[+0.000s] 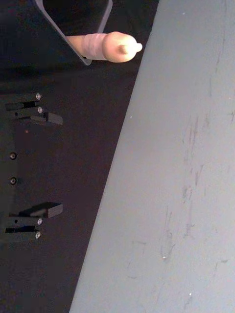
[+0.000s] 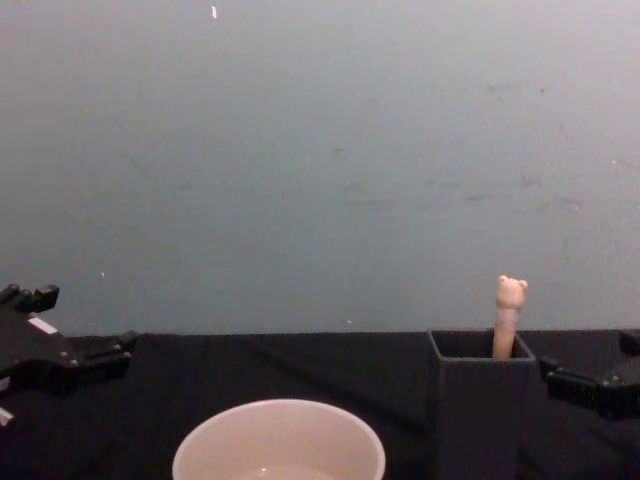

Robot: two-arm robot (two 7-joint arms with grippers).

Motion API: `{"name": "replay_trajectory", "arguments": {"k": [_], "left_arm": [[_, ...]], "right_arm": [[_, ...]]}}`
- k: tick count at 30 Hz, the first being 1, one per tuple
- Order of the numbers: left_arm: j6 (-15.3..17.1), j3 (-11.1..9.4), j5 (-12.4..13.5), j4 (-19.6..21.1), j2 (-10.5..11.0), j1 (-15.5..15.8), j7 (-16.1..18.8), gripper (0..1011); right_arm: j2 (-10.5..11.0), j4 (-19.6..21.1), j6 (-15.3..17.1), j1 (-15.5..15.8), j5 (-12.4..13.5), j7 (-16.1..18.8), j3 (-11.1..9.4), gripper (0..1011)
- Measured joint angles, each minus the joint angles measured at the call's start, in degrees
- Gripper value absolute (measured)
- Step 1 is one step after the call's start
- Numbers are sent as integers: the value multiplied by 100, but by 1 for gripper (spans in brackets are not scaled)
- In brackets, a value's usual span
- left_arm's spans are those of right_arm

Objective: Pick up the stirring spoon with one hand, stir inside the cup, then place it back in its original position.

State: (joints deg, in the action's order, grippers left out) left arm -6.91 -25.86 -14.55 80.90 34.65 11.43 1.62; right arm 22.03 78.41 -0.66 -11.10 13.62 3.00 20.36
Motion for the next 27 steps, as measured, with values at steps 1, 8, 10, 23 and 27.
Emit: {"name": "replay_trajectory", "arguments": {"k": [1, 8, 10, 23, 27], "left_arm": [[0, 0, 0, 0, 0, 0, 0, 1001], [0, 0, 0, 0, 0, 0, 0, 1001], [0, 0, 0, 0, 0, 0, 0, 1002], [0, 0, 0, 0, 0, 0, 0, 1001], [0, 0, 0, 0, 0, 0, 0, 1001]], "right_arm": [[0, 1, -1, 0, 0, 0, 0, 1002], [6, 13, -5, 4, 2, -1, 6, 1003], [7, 15, -6, 6, 3, -2, 7, 1003], [14, 23, -13, 9, 5, -8, 9, 1003], [14, 25, -13, 9, 6, -8, 9, 1003]]}}
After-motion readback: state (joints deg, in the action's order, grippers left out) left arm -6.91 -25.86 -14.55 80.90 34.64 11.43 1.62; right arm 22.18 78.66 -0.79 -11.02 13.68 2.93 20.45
